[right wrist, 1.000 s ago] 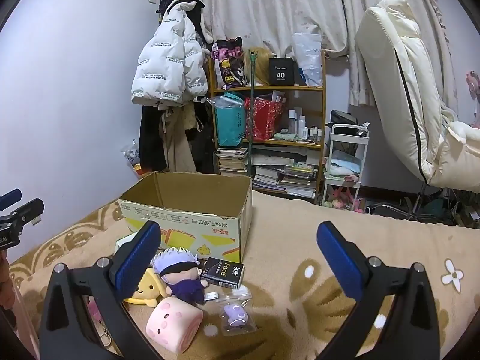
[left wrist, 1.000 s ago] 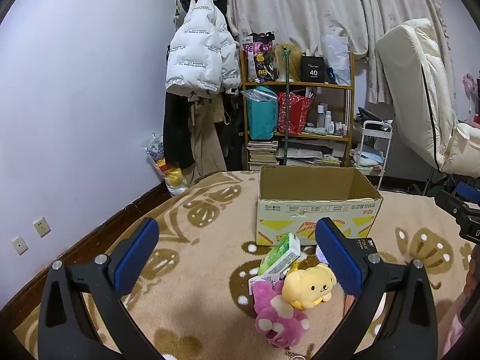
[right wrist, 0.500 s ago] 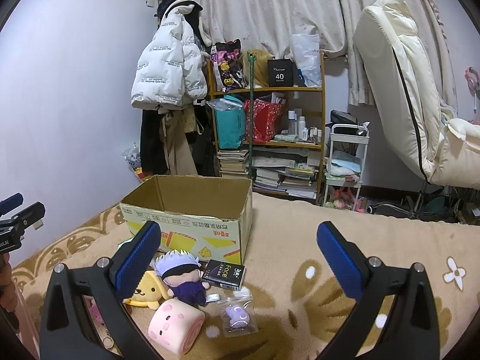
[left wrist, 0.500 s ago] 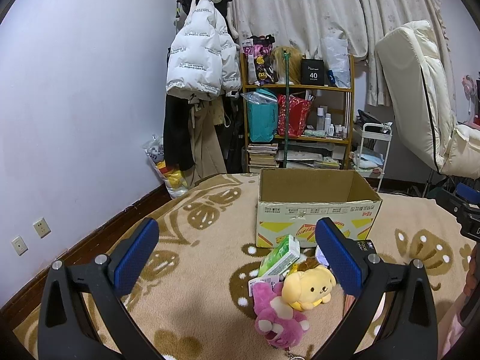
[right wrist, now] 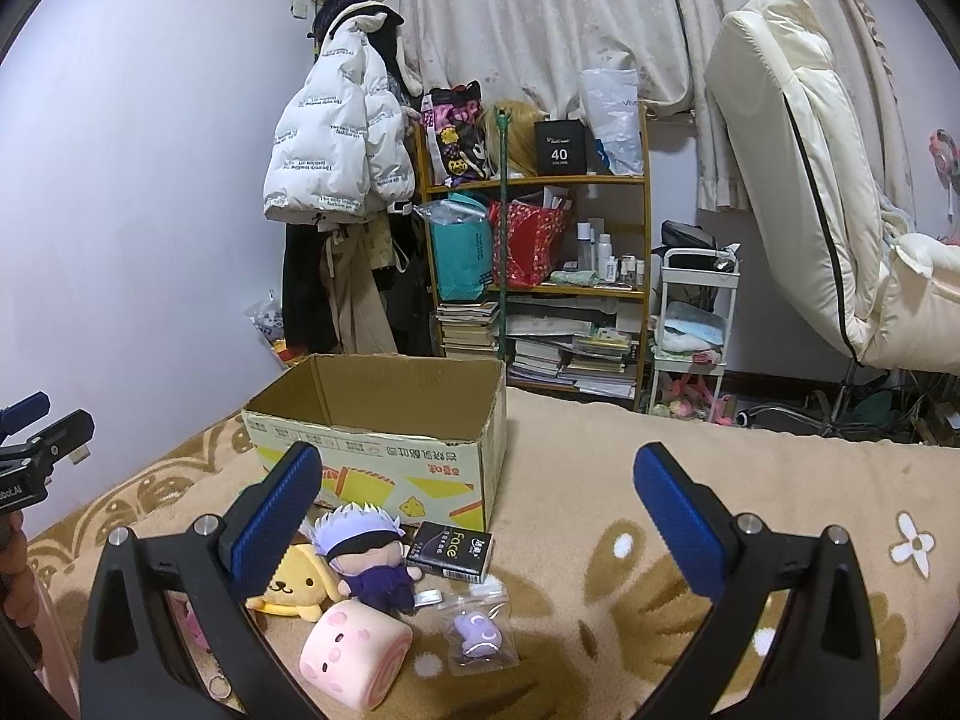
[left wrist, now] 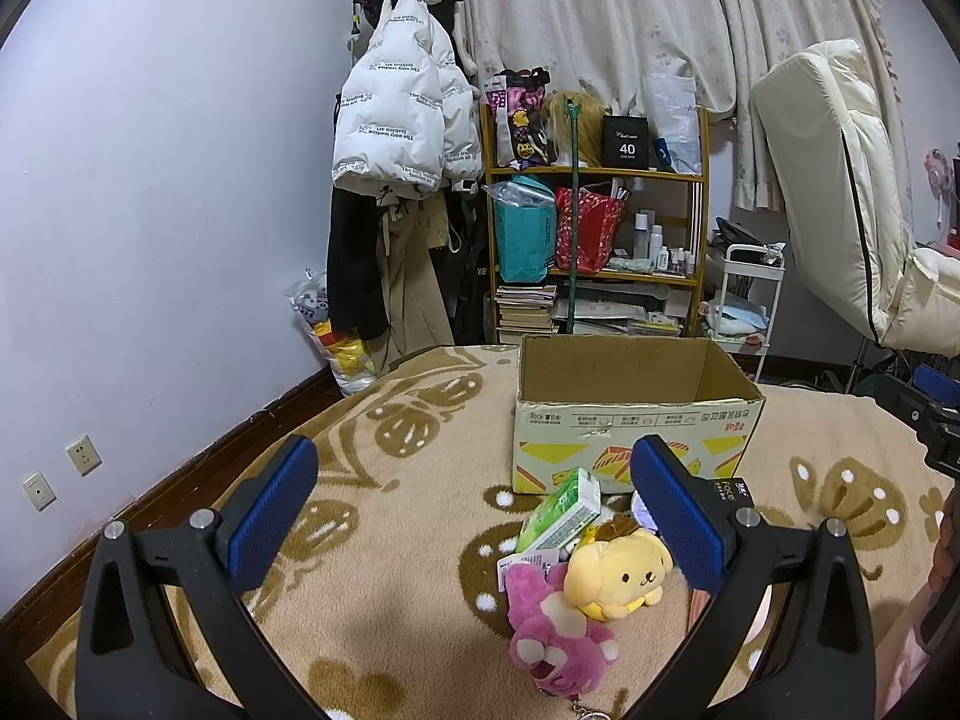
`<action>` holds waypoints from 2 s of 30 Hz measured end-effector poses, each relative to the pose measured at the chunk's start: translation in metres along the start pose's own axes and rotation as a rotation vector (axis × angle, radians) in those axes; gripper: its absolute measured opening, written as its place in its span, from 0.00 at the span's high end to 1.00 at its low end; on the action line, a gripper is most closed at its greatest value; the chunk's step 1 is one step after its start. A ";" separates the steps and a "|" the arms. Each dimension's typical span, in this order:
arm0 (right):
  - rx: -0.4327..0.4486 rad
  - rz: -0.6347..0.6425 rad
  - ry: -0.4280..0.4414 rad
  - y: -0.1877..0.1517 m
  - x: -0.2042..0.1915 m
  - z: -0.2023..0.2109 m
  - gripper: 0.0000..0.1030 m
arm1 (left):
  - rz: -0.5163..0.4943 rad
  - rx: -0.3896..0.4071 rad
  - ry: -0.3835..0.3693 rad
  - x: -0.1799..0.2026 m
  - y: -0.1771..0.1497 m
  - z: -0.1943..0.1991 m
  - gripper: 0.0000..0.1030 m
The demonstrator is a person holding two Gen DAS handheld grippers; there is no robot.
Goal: Organize soft objects
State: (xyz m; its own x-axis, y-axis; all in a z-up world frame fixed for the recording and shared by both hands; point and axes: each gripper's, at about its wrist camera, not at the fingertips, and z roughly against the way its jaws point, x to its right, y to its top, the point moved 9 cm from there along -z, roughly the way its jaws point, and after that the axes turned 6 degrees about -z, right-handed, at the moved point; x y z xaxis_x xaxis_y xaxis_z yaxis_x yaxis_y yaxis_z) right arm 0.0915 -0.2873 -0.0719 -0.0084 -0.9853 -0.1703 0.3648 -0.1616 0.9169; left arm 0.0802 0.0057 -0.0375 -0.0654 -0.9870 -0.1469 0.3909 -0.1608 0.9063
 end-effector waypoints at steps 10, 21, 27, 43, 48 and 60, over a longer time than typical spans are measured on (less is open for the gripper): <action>0.001 -0.002 0.001 0.005 -0.004 0.004 0.00 | -0.001 -0.001 0.002 -0.001 0.000 0.001 0.01; 0.000 -0.006 0.007 0.007 -0.005 0.004 0.00 | -0.001 0.000 0.002 -0.001 0.001 0.001 0.01; 0.004 -0.006 0.007 0.007 -0.005 0.005 0.00 | -0.002 -0.002 0.002 -0.001 0.001 0.001 0.01; 0.006 -0.010 0.009 0.009 -0.007 0.006 0.00 | -0.002 -0.002 0.003 -0.002 0.000 0.002 0.01; 0.007 -0.011 0.009 0.009 -0.006 0.006 0.00 | -0.003 -0.002 0.004 -0.002 0.000 0.002 0.01; 0.008 -0.014 0.011 0.009 -0.005 0.007 0.00 | -0.004 -0.004 0.004 -0.001 -0.001 0.001 0.01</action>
State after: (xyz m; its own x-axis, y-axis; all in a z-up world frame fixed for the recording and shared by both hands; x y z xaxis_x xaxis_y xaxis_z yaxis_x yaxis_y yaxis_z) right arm 0.0887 -0.2842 -0.0599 -0.0029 -0.9824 -0.1869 0.3575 -0.1755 0.9173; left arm 0.0792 0.0070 -0.0384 -0.0633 -0.9864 -0.1516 0.3947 -0.1643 0.9040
